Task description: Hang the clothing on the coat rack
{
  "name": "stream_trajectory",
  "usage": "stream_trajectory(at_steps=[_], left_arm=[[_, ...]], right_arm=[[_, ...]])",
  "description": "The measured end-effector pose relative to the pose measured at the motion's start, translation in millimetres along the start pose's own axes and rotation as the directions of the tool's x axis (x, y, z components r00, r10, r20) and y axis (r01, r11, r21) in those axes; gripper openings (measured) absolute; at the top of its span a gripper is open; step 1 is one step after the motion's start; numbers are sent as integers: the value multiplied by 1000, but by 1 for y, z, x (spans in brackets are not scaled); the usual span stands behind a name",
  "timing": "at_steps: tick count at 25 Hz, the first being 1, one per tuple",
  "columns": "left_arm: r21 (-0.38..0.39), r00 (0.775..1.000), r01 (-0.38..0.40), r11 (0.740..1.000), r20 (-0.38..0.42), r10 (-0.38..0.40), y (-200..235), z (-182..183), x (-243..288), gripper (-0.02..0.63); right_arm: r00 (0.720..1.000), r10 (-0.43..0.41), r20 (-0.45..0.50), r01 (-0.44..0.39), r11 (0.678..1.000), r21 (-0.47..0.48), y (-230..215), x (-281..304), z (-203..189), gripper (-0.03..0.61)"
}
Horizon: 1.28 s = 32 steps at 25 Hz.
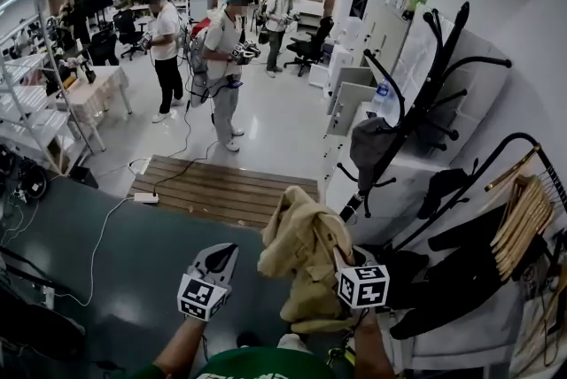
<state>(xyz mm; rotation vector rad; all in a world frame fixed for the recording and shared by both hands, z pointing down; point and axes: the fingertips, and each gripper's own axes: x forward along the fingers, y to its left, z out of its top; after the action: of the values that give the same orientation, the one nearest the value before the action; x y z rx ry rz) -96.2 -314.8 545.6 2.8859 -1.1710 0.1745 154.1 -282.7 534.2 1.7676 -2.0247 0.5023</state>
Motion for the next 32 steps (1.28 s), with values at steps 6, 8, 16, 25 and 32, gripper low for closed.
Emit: stream_trajectory(at_steps=[6,8,16,25,32], left_arm=[[9,1000,-2,1000,5,2,-16,8,14,3],[11,1000,-4,1000,3,4,-22,8,18,3],[18,1000,-17,1000,4,17,-38,12,36,3],[24,999,-40,999,9,40,-47,19,50,3],[18,998,-55,998,2,55,-49,17,55,3]], right_arm=[[1000,10,-10,-10,1000,-16,-17,4,8,69],[1000,11,-8,-11,1000,-25,-24,4,12,69],[1000,23,21,-22,998,-54,-55,11,43,69],[998,15,59,-11,998,-69,-92,24,92,69],[998,7,68,-4,999,-53,-118,43,119,69]])
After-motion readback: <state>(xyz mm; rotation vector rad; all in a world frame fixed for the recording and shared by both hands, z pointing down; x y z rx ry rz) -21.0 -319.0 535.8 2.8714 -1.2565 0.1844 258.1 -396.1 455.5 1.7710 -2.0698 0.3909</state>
